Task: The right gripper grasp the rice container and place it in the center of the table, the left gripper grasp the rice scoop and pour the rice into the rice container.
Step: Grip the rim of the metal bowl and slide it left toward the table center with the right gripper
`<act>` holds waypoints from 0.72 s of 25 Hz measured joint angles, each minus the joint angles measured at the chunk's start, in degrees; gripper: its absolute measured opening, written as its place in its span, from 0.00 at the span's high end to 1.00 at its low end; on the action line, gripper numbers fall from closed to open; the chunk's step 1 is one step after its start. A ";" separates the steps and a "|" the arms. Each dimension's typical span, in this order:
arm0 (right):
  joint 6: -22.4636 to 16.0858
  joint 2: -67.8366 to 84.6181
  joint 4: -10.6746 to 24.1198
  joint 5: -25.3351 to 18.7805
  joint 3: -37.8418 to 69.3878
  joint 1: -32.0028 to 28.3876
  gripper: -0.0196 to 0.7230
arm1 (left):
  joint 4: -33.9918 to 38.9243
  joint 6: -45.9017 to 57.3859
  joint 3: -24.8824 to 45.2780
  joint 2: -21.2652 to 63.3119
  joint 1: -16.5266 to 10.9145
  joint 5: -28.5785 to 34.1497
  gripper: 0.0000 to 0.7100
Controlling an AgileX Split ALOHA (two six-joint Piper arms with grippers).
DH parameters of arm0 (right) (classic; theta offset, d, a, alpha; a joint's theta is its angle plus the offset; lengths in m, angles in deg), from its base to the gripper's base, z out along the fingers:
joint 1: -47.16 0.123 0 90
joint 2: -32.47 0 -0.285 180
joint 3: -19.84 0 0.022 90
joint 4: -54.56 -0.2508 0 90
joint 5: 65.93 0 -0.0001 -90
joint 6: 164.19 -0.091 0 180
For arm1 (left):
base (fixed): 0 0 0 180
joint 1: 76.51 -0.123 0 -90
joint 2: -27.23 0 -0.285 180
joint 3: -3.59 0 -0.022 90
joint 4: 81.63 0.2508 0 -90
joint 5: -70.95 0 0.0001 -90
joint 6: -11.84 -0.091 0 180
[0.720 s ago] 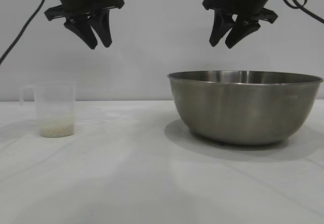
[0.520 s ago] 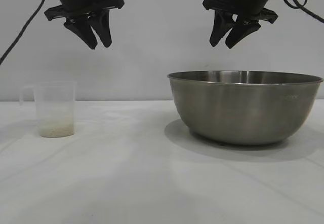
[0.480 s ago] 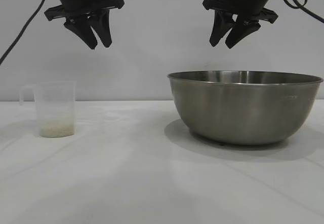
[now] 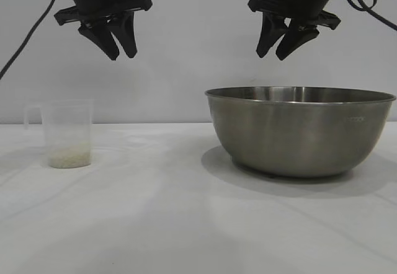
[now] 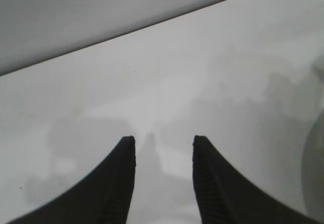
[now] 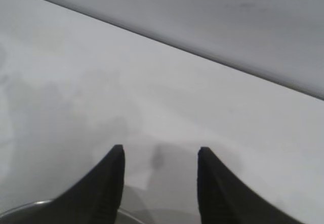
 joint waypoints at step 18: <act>-12.28 8.06 11.87 -28.07 -0.10 -6.33 0.59 | -0.10 0.00 0.00 0.00 0.00 1.49 0.62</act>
